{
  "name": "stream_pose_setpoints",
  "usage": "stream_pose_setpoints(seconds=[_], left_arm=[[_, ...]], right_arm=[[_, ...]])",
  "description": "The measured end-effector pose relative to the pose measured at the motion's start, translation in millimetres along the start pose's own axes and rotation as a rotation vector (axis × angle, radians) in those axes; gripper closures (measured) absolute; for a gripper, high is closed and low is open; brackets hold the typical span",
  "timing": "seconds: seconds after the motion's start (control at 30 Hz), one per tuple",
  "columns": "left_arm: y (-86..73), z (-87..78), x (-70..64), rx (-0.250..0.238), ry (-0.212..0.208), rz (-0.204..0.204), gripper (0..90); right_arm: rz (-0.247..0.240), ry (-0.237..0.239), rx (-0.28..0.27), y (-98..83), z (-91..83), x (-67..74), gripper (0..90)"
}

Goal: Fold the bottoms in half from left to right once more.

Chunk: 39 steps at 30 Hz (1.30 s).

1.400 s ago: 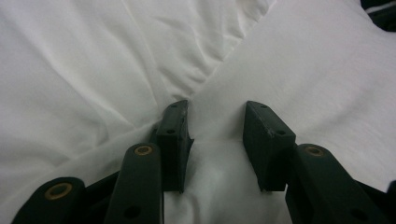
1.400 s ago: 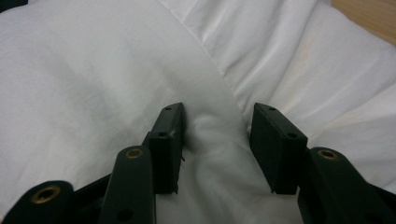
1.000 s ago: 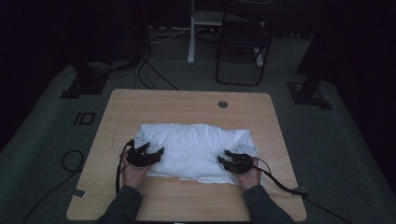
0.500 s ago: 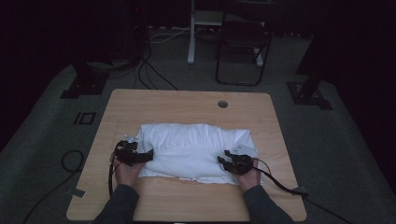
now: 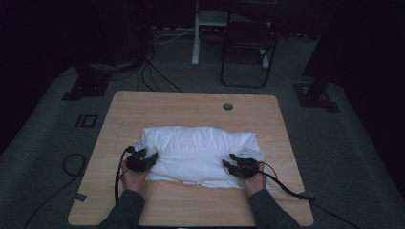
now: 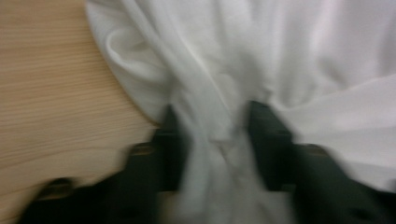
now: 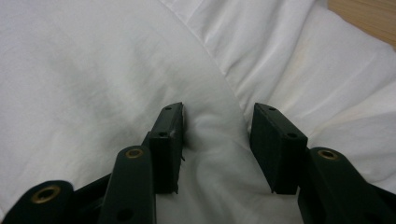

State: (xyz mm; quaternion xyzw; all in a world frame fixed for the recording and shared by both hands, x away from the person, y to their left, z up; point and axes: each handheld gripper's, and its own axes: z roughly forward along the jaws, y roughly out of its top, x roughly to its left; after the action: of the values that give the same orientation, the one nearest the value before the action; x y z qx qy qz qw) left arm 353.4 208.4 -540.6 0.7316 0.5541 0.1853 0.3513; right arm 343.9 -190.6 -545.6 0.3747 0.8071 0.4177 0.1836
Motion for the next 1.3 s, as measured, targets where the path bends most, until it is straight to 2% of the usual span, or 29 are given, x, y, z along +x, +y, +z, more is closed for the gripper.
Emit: stream_pose_setpoints(seconds=[0.03, 0.1, 0.17, 0.23, 0.3, 0.33, 0.4, 0.53, 0.6, 0.67, 0.7, 0.73, 0.77, 0.8, 1.0, 1.07, 1.13, 1.2, 1.23, 1.3], left_arm=[[-0.2, 0.5, 0.1, -0.001, -0.016, -0.011, 75.3], [0.2, 1.0, -2.0, -0.010, -0.016, 0.008, 82.3], [1.7, -1.6, 0.1, -0.022, -0.045, -0.012, 84.2], [3.5, -7.5, 5.2, -0.046, -0.079, -0.048, 84.6], [6.0, -15.9, 9.9, -0.079, -0.114, -0.078, 84.8], [7.9, -21.0, 12.2, -0.098, -0.136, -0.095, 84.8], [12.1, -28.1, 13.1, -0.124, -0.154, -0.102, 84.9], [23.7, -42.6, 8.0, -0.172, -0.199, -0.095, 85.1], [30.8, -50.3, 4.1, -0.198, -0.218, -0.083, 85.1], [37.6, -57.6, -0.4, -0.225, -0.239, -0.070, 85.2], [40.0, -59.9, -2.6, -0.234, -0.247, -0.063, 85.2], [43.0, -63.1, -5.8, -0.242, -0.252, -0.045, 85.3], [46.0, -65.8, -9.4, -0.252, -0.246, -0.030, 85.2], [49.4, -68.2, -12.5, -0.258, -0.249, -0.016, 85.3], [57.4, -70.3, -20.0, -0.268, -0.257, 0.002, 85.2], [58.3, -70.7, -20.6, -0.269, -0.258, 0.003, 85.2], [59.8, -70.9, -21.2, -0.267, -0.260, 0.010, 85.2], [61.6, -71.5, -22.6, -0.269, -0.262, 0.017, 85.2], [62.3, -71.8, -23.3, -0.270, -0.263, 0.017, 85.2], [64.4, -72.3, -25.0, -0.273, -0.267, 0.023, 85.1]], right_arm=[[0.002, 0.000, 0.000, 0.1, -0.2, 0.1, 53.6], [0.008, -0.001, 0.001, 0.3, -0.6, 0.2, 53.2], [0.025, -0.001, 0.008, 2.6, -2.3, -0.3, 52.1], [0.015, -0.032, 0.017, 9.4, -7.0, 3.3, 50.5], [0.026, -0.045, -0.019, 18.3, -14.7, 9.2, 50.8], [0.029, -0.038, -0.034, 22.0, -17.6, 12.2, 53.1], [0.021, -0.013, -0.074, 33.2, -25.1, 23.5, 58.8], [-0.034, 0.033, -0.070, 47.5, -21.3, 46.8, 65.5], [-0.065, 0.050, -0.037, 49.1, -10.1, 57.5, 68.7], [-0.086, 0.055, 0.027, 45.8, 7.4, 64.3, 75.6], [-0.101, 0.051, 0.104, 41.6, 21.3, 68.0, 77.6], [-0.119, 0.044, 0.147, 38.6, 29.7, 69.9, 78.7], [-0.145, 0.034, 0.125, 37.7, 32.7, 72.3, 79.6], [-0.145, 0.029, 0.135, 39.7, 33.7, 73.3, 79.7], [-0.128, 0.051, 0.158, 44.1, 32.1, 70.3, 78.4], [-0.138, 0.052, 0.141, 49.1, 26.9, 67.3, 75.6], [-0.115, 0.024, 0.075, 61.0, 17.7, 57.9, 75.9], [-0.069, 0.010, 0.030, 72.5, 13.4, 46.3, 76.4], [-0.049, -0.003, 0.025, 80.0, 14.1, 38.0, 76.3], [-0.051, -0.024, 0.042, 87.9, 23.9, 28.4, 76.3]])
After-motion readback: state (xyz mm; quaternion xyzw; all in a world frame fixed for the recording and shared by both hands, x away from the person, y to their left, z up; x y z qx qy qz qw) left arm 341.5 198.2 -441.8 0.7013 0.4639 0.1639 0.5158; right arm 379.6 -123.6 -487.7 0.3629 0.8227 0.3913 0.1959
